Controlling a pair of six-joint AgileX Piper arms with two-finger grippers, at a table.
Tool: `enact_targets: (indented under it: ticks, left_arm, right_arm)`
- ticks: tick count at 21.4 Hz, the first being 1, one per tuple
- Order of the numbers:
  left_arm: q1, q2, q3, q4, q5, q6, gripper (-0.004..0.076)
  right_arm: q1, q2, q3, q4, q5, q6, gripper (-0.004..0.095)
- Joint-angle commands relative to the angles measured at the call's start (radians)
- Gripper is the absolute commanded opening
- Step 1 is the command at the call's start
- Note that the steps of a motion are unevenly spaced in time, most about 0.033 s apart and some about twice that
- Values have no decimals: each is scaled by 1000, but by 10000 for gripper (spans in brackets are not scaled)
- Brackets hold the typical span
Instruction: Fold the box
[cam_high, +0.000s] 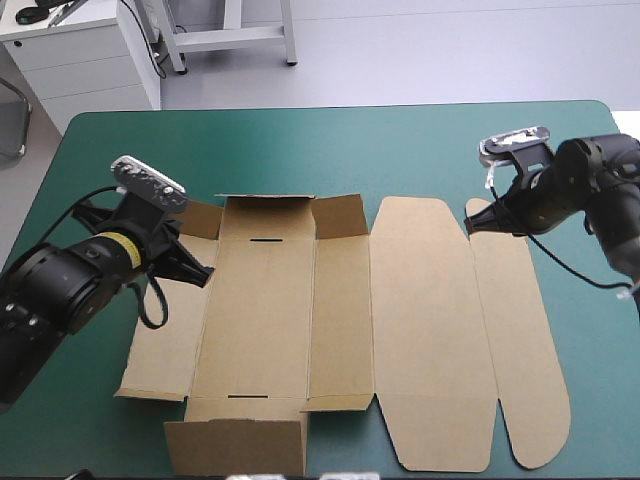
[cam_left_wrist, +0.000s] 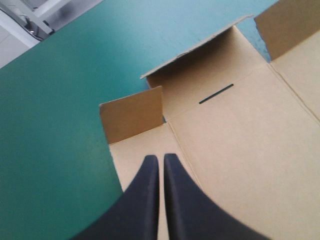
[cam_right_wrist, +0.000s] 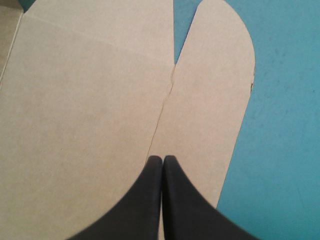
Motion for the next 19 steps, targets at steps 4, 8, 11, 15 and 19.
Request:
enact_targets:
  ticks: [4,8,11,15,19]
  left_arm:
    - [100,100,-76,-182,-63,160,20]
    - [307,147,-83,-550,-41,405,20]
    - [484,166,-83,-770,18,561,20]
    - [792,196,-97,-1115,247,794,19]
    - [1013,202,-102,-1187,308,826,19]
  right_arm:
    - [-6,-213,170,2,-55,-10,-20]
    - [-6,-378,325,6,-97,2,-19]
    - [-6,-470,408,6,-110,16,-19]
    - [-6,-569,496,6,-118,44,-20]
    - [-6,-626,547,11,-121,44,-20]
